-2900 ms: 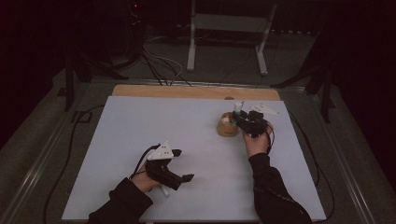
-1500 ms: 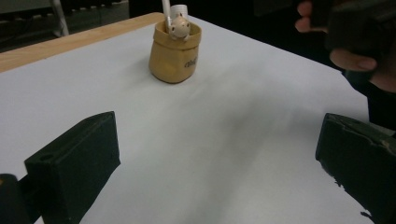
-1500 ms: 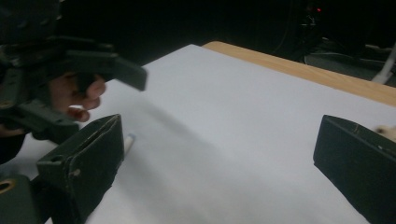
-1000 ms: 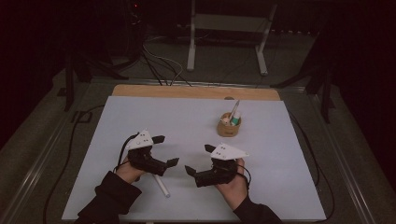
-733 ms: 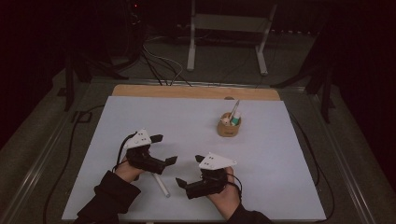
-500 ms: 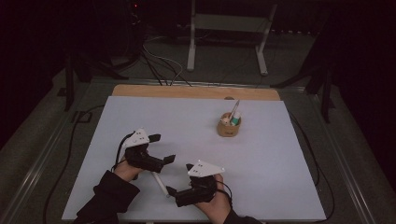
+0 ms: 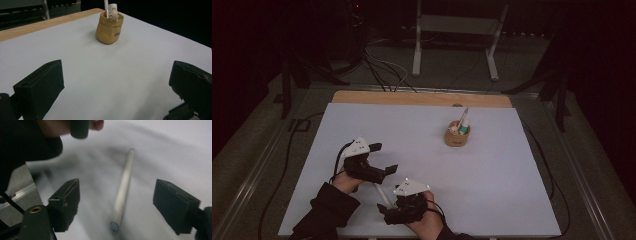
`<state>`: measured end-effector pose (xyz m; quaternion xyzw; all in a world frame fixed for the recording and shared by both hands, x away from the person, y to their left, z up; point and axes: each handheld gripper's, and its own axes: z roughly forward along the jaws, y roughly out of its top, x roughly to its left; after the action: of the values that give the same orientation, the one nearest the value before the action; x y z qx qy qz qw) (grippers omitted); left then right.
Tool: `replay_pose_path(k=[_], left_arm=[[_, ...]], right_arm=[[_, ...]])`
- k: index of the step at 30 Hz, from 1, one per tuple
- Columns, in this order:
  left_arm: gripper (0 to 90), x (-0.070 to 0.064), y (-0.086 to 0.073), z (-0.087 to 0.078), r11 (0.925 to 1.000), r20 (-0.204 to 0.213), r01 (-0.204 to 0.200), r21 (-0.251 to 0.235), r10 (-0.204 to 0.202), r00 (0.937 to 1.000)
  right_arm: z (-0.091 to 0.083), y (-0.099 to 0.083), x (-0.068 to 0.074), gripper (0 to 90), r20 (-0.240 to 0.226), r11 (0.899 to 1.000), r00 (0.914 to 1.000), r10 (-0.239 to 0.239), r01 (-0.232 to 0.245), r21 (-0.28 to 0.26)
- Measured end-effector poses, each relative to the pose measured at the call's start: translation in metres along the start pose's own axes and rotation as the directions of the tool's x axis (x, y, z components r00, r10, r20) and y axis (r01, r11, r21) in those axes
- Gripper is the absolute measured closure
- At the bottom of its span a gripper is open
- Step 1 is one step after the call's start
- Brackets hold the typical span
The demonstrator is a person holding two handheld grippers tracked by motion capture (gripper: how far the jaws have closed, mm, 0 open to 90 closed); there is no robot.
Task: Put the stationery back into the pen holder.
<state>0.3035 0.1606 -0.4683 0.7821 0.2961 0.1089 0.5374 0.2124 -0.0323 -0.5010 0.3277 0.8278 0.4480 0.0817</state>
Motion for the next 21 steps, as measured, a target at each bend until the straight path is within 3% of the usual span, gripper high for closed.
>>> replay_pose_path(k=[5,11,21], left_arm=[[0.4,0.0,0.001,-0.001,1.0,0.0,0.003,-0.003,-0.003,1.0],[0.4,0.001,0.0,0.0,1.0,-0.005,0.002,0.005,-0.002,1.0],[0.4,0.004,-0.001,-0.002,0.9999,-0.018,0.01,0.007,-0.01,0.9998]], right_arm=[[0.01,-0.003,0.006,36.6,0.048,0.998,0.9985,-0.027,0.025,0.052],[0.02,-0.003,0.009,47.1,0.095,0.994,0.994,-0.055,0.045,0.098],[0.035,0.004,0.01,55.6,0.132,0.989,0.9902,-0.047,0.028,0.145]])
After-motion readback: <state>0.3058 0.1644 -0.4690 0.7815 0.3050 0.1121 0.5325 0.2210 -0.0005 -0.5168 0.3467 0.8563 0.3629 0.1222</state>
